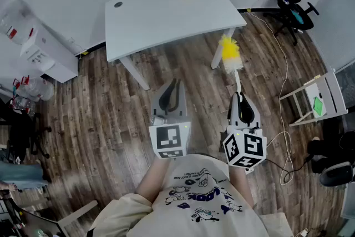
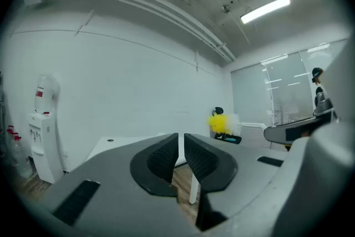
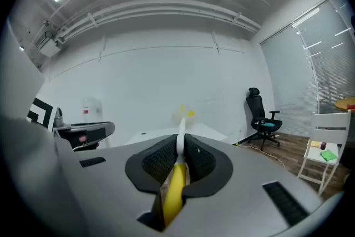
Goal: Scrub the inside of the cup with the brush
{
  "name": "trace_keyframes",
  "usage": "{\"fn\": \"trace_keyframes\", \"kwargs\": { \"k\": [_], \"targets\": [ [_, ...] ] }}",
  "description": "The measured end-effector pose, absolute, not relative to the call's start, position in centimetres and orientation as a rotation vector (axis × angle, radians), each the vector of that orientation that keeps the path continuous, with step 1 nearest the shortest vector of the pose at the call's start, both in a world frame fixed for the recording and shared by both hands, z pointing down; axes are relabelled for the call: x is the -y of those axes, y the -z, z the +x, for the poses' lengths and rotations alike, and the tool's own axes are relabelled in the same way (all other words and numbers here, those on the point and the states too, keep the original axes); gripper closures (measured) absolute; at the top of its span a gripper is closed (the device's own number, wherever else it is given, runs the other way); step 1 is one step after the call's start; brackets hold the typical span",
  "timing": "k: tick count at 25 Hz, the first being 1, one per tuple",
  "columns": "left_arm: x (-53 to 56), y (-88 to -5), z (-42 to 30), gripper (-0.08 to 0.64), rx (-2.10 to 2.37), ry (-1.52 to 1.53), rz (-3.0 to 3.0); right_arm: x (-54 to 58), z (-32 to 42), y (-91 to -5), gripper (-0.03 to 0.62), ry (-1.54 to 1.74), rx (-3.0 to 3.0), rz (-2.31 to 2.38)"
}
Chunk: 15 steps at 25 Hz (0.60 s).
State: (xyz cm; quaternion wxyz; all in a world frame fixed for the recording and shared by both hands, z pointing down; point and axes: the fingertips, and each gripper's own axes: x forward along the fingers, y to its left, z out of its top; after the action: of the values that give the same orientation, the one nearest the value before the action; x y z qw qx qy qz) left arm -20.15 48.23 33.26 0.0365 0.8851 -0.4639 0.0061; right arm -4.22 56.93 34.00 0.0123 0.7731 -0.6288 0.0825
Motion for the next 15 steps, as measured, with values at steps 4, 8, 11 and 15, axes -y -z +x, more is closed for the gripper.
{"fn": "trace_keyframes", "kwargs": {
  "k": [4,8,11,15],
  "targets": [
    [-48.4,-33.3,-20.0,0.520,1.427,-0.021,2.719,-57.0,-4.1,-34.0,0.545,-0.259,1.964,2.405],
    [-48.3,-33.4,-19.8,0.520,1.432,-0.029,2.716,-56.9,-4.0,-34.1,0.545,-0.259,1.969,2.402],
    [-48.2,-33.5,-19.6,0.520,1.433,-0.032,2.714,-57.0,-3.8,-34.2,0.545,-0.266,1.982,2.403],
    [-48.3,-33.5,-19.0,0.520,1.428,-0.033,2.704,-57.0,-3.3,-34.2,0.545,-0.273,1.993,2.396]
  ]
}}
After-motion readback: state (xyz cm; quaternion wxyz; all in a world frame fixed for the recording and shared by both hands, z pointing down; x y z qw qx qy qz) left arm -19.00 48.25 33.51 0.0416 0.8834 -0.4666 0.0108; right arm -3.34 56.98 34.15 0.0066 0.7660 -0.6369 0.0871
